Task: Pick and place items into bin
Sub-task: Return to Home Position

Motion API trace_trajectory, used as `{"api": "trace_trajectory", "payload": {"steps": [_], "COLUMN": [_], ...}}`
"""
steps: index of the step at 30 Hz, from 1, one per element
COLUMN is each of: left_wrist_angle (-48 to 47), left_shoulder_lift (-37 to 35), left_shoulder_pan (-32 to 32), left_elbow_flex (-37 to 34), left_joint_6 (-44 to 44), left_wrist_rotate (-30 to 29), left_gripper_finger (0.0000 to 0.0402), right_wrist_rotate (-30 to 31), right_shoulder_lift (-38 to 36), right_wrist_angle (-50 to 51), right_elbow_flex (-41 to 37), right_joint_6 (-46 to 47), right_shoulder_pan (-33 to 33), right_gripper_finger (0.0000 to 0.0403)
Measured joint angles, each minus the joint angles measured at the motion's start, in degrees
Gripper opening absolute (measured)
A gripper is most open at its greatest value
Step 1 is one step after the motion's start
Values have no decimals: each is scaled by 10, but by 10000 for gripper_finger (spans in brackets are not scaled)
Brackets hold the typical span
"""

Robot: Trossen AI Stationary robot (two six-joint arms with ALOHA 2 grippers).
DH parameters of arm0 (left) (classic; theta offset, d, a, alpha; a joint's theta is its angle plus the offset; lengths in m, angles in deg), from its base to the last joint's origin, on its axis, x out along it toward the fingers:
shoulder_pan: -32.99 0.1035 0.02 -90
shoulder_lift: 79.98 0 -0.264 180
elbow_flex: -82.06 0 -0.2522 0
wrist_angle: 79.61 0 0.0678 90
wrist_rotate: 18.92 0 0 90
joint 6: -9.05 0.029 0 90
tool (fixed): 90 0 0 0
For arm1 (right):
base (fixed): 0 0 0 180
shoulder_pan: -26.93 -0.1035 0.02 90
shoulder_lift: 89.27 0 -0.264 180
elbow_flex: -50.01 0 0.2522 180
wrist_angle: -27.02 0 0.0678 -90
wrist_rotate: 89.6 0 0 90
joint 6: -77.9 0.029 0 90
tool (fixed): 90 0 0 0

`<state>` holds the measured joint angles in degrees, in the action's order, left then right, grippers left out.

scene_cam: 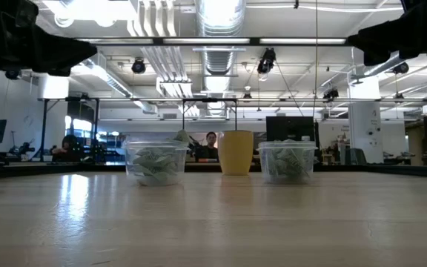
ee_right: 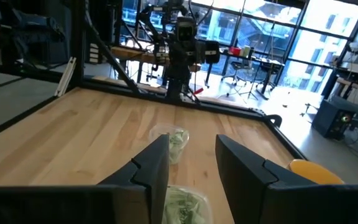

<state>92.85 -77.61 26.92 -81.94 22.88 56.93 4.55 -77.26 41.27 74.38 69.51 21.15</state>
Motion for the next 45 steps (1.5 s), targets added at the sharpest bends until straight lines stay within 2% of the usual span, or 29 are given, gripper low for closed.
{"api": "trace_trajectory", "payload": {"steps": [9, 21, 26, 32, 38, 45], "left_wrist_angle": [-64, -86, -86, -87, -88, -88], "left_shoulder_lift": [-3, -6, -1, -2, -1, 5], "left_shoulder_pan": [0, 0, 0, 0, 0, 0], "left_elbow_flex": [-3, -2, -2, -2, -2, -2], "left_joint_6": [-31, -43, -45, -45, -45, -45], "left_wrist_rotate": [6, 65, 66, 66, 66, 66], "left_gripper_finger": [131, 131, 131, 131, 131, 131], "right_wrist_rotate": [1, -1, -1, -1, -1, 18], "right_shoulder_lift": [-7, -11, -13, -52, -94, -101], "right_wrist_angle": [-13, -166, -163, -151, -81, -19], "right_elbow_flex": [-17, -100, -101, -101, -101, -101], "right_joint_6": [-5, -19, -21, -16, -3, -4], "right_shoulder_pan": [0, 2, 2, 19, 33, 34], "right_gripper_finger": [129, 119, 119, 114, 112, 116]}}
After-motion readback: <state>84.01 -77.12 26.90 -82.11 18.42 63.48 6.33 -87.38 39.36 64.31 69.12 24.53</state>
